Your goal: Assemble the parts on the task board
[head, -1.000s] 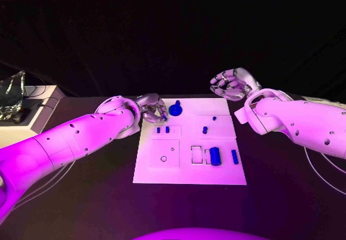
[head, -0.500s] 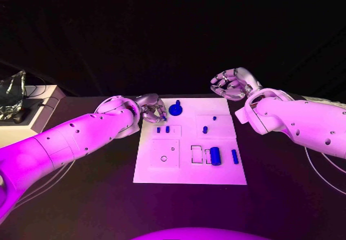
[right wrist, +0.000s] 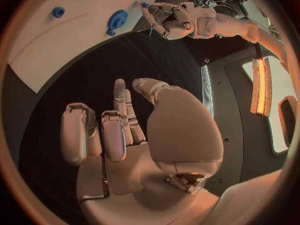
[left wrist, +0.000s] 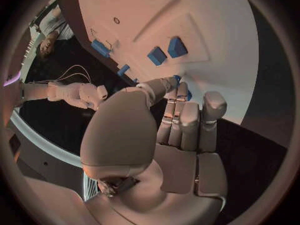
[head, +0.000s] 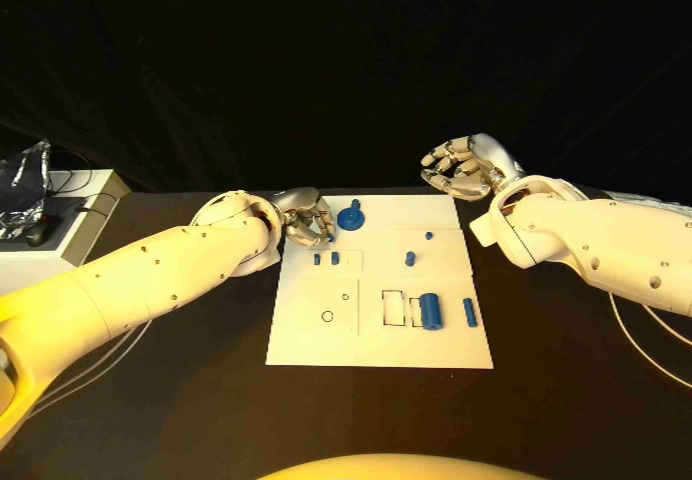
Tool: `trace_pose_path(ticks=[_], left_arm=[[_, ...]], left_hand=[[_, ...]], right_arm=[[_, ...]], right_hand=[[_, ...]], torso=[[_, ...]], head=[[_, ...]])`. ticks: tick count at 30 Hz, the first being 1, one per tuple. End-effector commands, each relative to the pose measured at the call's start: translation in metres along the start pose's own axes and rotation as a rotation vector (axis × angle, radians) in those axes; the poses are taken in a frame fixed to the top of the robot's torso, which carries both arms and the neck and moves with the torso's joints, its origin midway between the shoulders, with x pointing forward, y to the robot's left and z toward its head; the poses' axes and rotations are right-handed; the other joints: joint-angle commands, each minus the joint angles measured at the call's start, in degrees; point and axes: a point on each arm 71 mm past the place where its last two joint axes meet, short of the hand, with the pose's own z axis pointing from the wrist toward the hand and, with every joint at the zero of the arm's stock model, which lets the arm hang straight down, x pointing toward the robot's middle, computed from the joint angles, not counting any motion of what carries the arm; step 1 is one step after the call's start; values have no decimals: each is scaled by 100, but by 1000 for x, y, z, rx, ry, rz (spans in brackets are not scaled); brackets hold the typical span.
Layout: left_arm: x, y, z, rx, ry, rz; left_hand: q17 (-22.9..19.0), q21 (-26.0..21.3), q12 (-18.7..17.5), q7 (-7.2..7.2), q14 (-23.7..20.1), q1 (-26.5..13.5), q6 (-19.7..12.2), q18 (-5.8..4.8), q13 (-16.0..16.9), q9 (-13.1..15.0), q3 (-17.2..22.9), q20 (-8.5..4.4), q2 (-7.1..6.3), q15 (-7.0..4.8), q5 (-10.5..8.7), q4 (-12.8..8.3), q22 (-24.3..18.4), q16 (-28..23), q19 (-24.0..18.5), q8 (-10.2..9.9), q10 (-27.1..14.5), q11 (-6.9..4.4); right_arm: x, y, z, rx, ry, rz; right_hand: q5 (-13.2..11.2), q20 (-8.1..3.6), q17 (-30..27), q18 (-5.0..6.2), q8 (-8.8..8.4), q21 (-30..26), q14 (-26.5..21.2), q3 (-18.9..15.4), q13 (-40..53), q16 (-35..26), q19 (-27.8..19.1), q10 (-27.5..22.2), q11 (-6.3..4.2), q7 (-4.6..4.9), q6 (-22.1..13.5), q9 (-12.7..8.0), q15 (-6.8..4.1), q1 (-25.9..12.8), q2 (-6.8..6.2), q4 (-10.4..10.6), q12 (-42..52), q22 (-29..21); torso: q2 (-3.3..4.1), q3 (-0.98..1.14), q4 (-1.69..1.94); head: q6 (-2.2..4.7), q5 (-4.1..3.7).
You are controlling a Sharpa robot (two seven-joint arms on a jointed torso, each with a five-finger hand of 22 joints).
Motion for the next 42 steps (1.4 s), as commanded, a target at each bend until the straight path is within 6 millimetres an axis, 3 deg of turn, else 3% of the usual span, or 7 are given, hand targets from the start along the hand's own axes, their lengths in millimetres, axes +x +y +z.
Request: trace_pose_path(ticks=[1, 20, 36, 42], left_arm=[[3, -1, 1, 5, 22, 0], [12, 0, 4, -9, 67, 1], [12, 4, 1, -20, 53, 11], [11, 5, 1, -20, 40, 10]], left_hand=[[1, 14, -36, 3, -7, -44, 40, -74, 9, 6, 2, -18, 5, -4, 7, -27, -6, -9, -8, -36, 46, -17], [-174, -91, -144, 0, -103, -124, 5, -43, 14, 4, -60, -3, -34, 11, -12, -25, -141, -60, -149, -87, 7, 0], [-248, -140, -144, -17, -165, -138, -78, -29, 50, -8, -128, 10, -42, 18, -19, -53, -193, -68, -211, -157, -80, 4], [-266, -141, -114, -17, -177, -137, -98, -30, 73, -11, -152, 11, -28, 19, -19, -60, -191, -66, -209, -175, -112, 5]], right_arm=[[1, 1, 0, -13, 10, -4], [0, 1, 0, -12, 9, -4], [1, 1, 0, -13, 11, -4], [1, 1, 0, -13, 11, -4]], right_hand=[[7, 11, 490, -47, -29, 2, 378, -3, -7, 24, 257, 19, -23, 11, 21, 7, 40, -64, -12, -33, -36, 820], [7, 11, 478, -42, -40, -18, 374, -6, -68, 21, 248, 48, -25, 8, 31, 7, 38, -73, -5, -59, -76, 815], [7, 12, 466, -41, -43, -22, 371, -8, -80, 15, 246, 49, -23, 10, 30, 7, 39, -80, -6, -60, -86, 814], [7, 12, 466, -41, -43, -22, 371, -8, -80, 15, 246, 49, -23, 10, 30, 7, 39, -80, -6, -60, -86, 814]], torso=[[1, 2, -1], [-5, 0, 1], [-2, -7, 1], [2, 2, -1]], head=[[-3, 1], [-40, -41], [-20, -32], [-10, -30]])
